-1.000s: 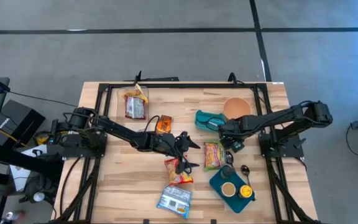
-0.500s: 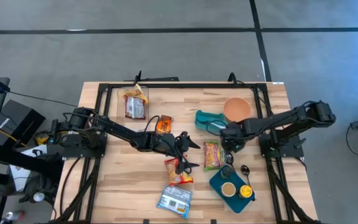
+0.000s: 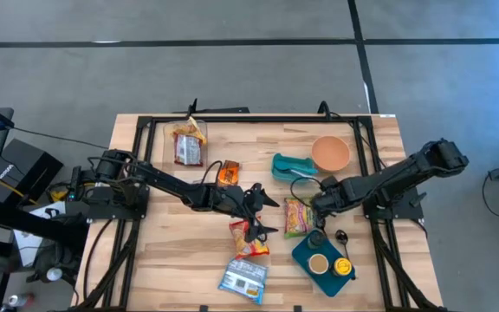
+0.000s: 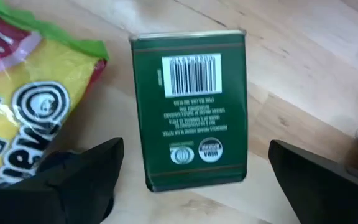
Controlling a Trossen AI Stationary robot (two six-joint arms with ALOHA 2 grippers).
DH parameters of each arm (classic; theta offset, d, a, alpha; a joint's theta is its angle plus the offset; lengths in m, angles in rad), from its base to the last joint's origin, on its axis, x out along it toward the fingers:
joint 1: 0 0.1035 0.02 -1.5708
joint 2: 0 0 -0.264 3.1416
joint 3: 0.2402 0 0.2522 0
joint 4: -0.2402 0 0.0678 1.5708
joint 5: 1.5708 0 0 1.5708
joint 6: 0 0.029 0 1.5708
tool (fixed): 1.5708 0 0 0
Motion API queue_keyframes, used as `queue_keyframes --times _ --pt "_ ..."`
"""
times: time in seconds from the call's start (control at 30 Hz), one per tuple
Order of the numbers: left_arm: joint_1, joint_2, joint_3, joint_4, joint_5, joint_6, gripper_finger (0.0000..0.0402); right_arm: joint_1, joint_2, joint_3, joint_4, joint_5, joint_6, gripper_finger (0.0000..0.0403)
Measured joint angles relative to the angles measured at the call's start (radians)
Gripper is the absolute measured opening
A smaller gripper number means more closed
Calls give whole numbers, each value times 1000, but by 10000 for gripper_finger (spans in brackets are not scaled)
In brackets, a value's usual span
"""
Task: Pick & Place Food Item
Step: Put the green seasoning can into the blue bin
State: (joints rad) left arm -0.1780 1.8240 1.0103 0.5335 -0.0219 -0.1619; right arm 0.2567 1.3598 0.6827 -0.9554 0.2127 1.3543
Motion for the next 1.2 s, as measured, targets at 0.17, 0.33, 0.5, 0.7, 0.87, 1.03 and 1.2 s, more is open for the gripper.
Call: queue_keyframes --times 0.17,0.33,0.5,0.7,0.87,1.03,1.2 --pt "0 0 0 0 0 0 390 45 0 0 -10 28 49 395" --pt "0 0 0 0 0 0 390 73 1 0 -15 63 87 395" --pt "0 0 0 0 0 0 390 78 1 0 -26 63 143 395" --pt "0 0 0 0 0 0 390 78 1 0 -24 74 147 395" --pt "0 0 0 0 0 0 390 78 2 0 -24 75 144 395" --pt "0 0 0 0 0 0 390 75 2 -3 -15 104 99 395" --pt "0 0 0 0 0 0 390 75 -40 -93 104 110 82 395"
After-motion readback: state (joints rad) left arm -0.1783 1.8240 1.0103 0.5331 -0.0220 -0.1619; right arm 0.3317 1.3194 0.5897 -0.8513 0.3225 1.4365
